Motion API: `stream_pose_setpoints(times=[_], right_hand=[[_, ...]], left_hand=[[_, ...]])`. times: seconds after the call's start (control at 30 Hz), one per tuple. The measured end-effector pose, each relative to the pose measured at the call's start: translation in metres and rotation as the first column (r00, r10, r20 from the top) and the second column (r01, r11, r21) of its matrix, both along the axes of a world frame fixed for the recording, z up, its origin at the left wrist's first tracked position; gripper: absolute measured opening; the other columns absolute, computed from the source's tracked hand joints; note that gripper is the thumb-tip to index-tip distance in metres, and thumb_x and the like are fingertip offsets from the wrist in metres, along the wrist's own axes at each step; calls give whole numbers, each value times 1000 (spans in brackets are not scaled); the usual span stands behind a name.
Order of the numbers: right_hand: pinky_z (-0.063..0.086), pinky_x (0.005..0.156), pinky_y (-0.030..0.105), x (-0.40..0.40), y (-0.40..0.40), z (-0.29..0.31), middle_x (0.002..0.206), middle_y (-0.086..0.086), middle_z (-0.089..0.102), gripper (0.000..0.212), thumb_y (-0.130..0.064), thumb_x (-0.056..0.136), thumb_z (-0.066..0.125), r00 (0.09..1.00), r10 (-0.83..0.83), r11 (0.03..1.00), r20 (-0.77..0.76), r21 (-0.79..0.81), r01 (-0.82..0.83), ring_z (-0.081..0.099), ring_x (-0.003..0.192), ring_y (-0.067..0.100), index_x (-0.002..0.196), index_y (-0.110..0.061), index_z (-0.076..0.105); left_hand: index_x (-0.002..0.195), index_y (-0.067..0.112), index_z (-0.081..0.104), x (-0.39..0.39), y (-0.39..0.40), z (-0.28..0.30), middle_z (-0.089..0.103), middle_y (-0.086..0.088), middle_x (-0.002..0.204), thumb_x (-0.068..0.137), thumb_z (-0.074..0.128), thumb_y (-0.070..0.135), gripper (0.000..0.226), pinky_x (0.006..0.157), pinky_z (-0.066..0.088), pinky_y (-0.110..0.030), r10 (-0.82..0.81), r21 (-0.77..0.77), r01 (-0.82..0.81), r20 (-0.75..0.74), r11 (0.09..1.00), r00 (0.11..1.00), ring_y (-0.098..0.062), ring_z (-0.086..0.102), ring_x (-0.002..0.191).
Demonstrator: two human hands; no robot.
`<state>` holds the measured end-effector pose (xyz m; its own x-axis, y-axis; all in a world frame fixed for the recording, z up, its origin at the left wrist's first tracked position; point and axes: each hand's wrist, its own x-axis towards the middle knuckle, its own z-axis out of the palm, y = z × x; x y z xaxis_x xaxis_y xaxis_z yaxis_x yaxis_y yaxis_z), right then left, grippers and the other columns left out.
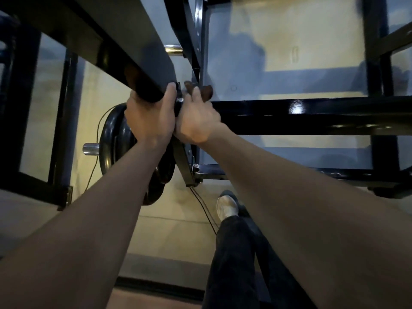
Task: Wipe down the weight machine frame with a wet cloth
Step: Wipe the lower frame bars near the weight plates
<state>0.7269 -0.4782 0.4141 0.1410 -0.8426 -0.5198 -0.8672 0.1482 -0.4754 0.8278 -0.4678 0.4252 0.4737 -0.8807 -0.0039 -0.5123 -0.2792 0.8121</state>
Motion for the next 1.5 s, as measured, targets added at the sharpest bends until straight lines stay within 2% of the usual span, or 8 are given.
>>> stream_pose_setpoints(times=[0.17,0.43,0.63,0.8,1.13,1.3,1.4,1.5], right_hand=[[46,102,53,-22,4,-1,169,12,10,83,-17,94,67,988,104,993,-116,-40,-110,39,140,42,161,-15,18],[43,75,45,-112,44,-13,166,6,18,76,-26,98,65,913,-205,976,-352,-137,167,49,126,41,159,-17,20],[48,85,44,4,10,-9,172,9,6,76,-18,100,61,992,-73,995,-100,-80,65,50,132,37,163,-19,17],[46,80,46,-31,23,-15,170,0,14,82,-13,94,66,987,-26,988,-158,-156,1,49,129,37,161,-28,21],[48,84,46,-194,71,-18,168,0,20,68,-27,96,64,813,-445,894,-375,-226,386,56,122,43,155,-23,30],[40,71,40,-106,38,-13,172,4,5,92,-31,97,65,939,-126,989,-321,-110,95,54,124,36,164,-23,3],[38,73,41,-119,38,-11,173,4,0,89,-39,101,62,945,22,993,-326,-98,-57,52,127,38,165,-22,3],[39,71,41,-191,58,-21,171,-1,9,77,-46,103,55,938,0,975,-346,-208,-76,58,116,40,163,-26,10]], left_hand=[[107,17,74,1,0,6,76,9,97,78,72,63,54,86,59,-33,-18,27,17,50,999,999,-2,71,93],[98,16,72,-6,4,11,73,13,85,83,71,54,41,76,54,-17,1,13,-2,69,1000,998,6,66,80],[101,19,74,-5,2,8,75,13,89,81,71,56,42,83,57,-25,8,6,-9,97,1000,995,4,68,86],[99,20,73,-5,3,11,75,12,87,81,72,55,39,82,59,-29,-16,42,15,38,999,999,4,69,84],[115,36,58,-16,10,8,71,20,109,80,80,45,42,94,51,-18,80,31,-75,-224,997,971,6,65,104],[158,17,27,-55,31,-16,35,-8,157,83,72,56,95,122,24,-44,183,102,-203,174,974,968,-27,29,147],[154,19,31,-111,56,-27,32,-8,155,92,66,43,74,115,21,-49,305,260,-338,159,905,939,-29,30,143],[137,24,51,-146,71,-43,38,-4,147,96,62,34,43,111,23,-48,128,288,-190,222,939,967,-27,35,136]])
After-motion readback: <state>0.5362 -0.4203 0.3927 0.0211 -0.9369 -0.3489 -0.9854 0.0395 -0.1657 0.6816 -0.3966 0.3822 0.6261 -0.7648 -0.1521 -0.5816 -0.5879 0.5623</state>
